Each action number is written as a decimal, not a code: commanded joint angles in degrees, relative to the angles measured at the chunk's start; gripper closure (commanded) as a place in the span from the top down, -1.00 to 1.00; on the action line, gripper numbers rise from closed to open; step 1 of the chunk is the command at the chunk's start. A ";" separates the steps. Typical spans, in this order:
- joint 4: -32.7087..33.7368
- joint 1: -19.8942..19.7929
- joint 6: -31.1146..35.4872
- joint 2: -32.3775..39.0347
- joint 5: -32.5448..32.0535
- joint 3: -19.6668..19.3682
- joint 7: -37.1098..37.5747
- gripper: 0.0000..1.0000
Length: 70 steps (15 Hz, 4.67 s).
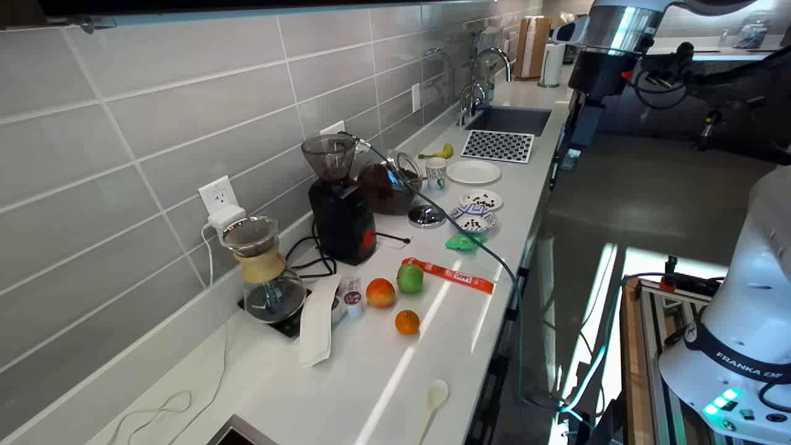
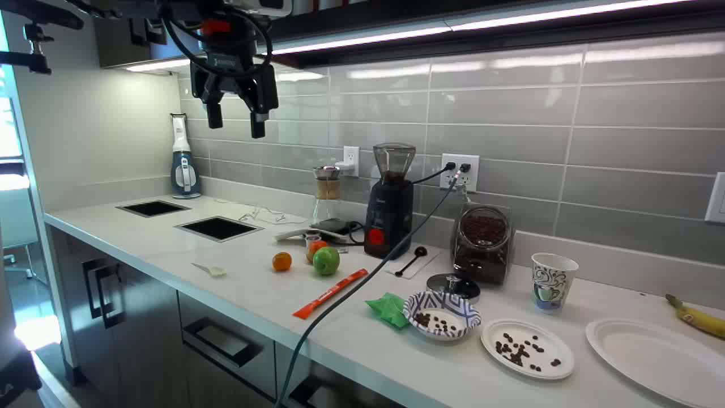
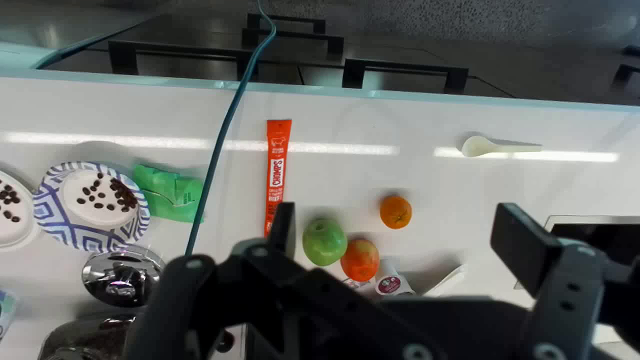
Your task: Use the silver ladle to put some of the coffee beans onto the small white plate
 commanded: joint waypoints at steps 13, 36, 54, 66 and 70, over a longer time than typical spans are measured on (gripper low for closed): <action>0.14 -0.38 -0.14 0.11 0.29 0.30 -0.25 1.00; 23.75 -9.70 25.26 47.12 -14.73 -2.54 1.40 1.00; 30.79 -11.11 36.17 56.43 -19.13 -2.65 4.56 1.00; 48.15 -7.08 43.56 79.23 -48.32 -7.09 19.00 1.00; 50.60 -5.49 42.54 83.51 -53.48 -8.38 26.01 1.00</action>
